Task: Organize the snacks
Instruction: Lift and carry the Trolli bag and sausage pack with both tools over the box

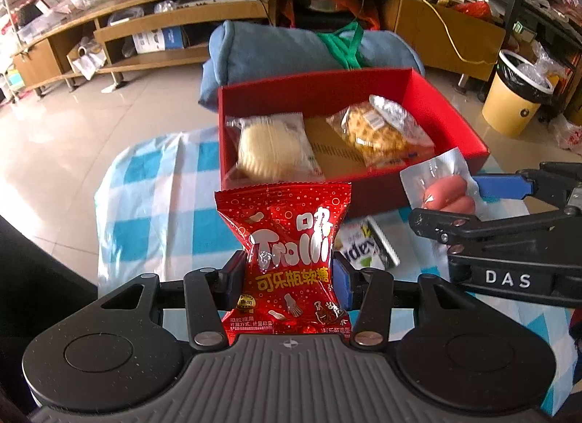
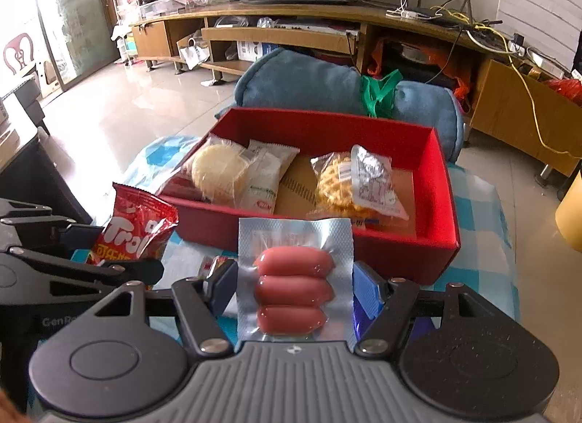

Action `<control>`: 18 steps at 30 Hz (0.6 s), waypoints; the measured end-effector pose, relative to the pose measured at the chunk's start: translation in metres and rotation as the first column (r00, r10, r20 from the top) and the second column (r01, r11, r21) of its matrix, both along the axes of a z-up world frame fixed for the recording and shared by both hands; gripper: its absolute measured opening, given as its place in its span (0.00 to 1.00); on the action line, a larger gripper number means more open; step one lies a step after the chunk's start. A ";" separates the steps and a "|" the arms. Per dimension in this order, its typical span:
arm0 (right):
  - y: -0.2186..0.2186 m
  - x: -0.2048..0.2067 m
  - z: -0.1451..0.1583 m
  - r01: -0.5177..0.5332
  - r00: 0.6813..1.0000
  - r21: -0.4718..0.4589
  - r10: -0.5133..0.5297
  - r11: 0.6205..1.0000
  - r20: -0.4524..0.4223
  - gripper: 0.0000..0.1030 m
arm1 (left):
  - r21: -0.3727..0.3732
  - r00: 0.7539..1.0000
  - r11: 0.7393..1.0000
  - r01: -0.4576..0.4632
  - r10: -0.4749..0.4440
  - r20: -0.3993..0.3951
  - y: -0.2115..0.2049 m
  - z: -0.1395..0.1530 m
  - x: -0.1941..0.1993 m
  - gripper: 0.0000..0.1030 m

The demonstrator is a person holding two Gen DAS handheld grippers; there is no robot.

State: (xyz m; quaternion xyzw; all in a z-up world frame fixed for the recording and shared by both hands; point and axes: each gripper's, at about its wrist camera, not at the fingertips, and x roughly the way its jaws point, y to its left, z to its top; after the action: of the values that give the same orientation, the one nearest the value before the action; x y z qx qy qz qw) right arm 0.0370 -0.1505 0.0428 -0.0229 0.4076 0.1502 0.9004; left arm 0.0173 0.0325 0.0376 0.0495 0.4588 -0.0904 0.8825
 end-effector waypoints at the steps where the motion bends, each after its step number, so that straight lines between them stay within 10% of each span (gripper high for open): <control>1: 0.000 0.002 0.002 0.001 1.000 0.002 -0.001 1.000 0.004 0.65 | 0.002 1.000 1.000 0.000 0.000 0.007 -0.001 0.002 0.002 0.55; 18: -0.011 0.050 0.018 0.057 0.997 0.032 -0.059 0.998 0.058 0.65 | 0.003 0.998 0.999 -0.033 0.033 0.061 -0.010 0.013 0.059 0.55</control>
State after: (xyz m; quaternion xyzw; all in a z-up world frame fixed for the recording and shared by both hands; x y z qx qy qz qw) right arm 0.0870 -0.1616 0.0606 -0.0020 0.3792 0.1293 0.9162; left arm 0.0759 0.0222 0.0504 0.0465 0.4327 -0.0734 0.8974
